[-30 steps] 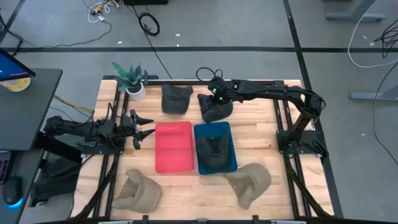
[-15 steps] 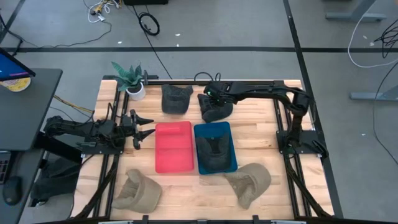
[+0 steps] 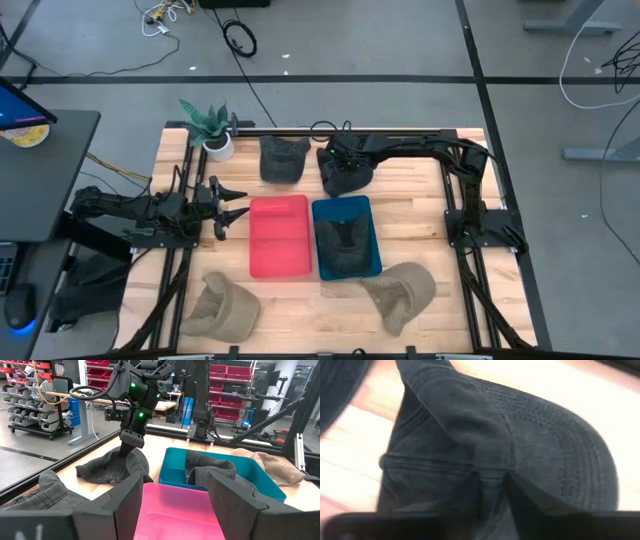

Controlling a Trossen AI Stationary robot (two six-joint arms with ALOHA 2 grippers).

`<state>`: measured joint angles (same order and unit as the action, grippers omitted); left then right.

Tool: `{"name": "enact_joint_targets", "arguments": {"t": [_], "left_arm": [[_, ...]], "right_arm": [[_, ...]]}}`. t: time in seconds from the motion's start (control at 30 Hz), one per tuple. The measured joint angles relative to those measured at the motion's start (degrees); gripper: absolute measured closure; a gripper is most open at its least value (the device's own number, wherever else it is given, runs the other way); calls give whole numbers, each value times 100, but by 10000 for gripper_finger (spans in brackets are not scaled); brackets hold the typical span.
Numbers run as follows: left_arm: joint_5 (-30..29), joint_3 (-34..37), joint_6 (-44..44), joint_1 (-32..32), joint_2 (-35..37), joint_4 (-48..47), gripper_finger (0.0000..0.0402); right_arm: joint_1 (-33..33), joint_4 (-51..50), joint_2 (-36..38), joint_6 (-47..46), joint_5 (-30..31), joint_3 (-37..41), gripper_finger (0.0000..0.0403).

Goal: Pick & Place hat
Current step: Put the black cap into the blue bin

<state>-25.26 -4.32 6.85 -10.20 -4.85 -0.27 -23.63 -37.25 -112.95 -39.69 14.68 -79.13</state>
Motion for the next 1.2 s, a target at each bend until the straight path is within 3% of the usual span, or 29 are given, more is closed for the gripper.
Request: {"name": "enact_joint_targets", "arguments": {"t": [0.1,0.33,0.6,0.97,1.2], "left_arm": [[2,0,0,0,1,0,177],[0,0,0,2,-1,0,177],[0,0,1,2,0,0,177],[0,0,0,1,0,1,177],[0,0,0,1,0,0,177]], "right_arm": [[-50,-21,0,494,-32,0,387],[-312,68,218,1175,-53,15,396],[-396,110,1413,2768,-83,15,399],[359,-410,2818,4503,-1347,11,401],[1187,-1073,2981,5514,-1428,9,401]]}}
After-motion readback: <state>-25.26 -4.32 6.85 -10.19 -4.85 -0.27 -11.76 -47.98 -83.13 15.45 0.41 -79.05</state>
